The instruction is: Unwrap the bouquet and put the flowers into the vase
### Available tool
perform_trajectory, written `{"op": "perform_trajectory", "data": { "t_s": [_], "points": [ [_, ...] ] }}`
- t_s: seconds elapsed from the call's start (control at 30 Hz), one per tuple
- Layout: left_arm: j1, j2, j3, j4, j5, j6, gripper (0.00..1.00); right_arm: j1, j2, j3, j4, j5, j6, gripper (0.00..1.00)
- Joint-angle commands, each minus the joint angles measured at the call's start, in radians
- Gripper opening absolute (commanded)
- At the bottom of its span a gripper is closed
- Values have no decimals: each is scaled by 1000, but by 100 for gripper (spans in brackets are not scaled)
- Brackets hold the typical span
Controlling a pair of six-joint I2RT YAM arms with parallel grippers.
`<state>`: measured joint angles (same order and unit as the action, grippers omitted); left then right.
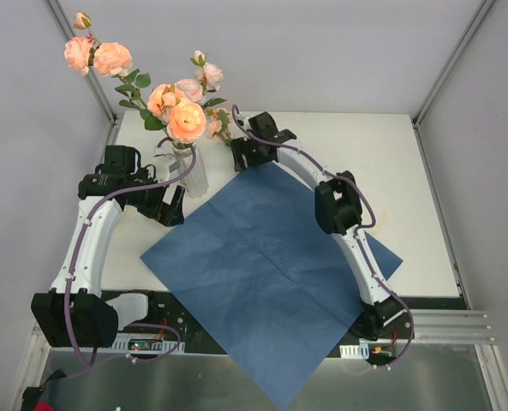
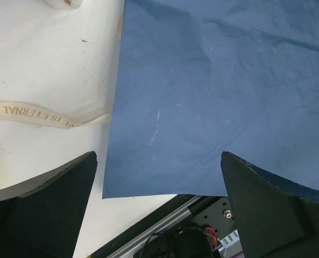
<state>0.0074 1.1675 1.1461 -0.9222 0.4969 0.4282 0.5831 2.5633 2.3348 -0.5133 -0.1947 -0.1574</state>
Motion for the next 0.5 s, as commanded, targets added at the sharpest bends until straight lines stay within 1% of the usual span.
{"op": "perform_trajectory", "data": {
  "t_s": [0.0,0.17,0.27,0.33,0.47],
  "points": [
    [2,-12,9,0,15,9,99,27,-14,81,-33,64,-59,76],
    [2,-11,7,-1,11,18,99,58,12,93,-18,121,-94,72],
    [2,-11,4,-3,8,23,99,57,37,132,-31,133,-64,72],
    [3,-8,1,-1,9,24,99,54,34,123,-25,138,-51,71],
    [3,-3,3,-3,12,23,99,44,41,136,-36,162,-21,67]
  ]
}}
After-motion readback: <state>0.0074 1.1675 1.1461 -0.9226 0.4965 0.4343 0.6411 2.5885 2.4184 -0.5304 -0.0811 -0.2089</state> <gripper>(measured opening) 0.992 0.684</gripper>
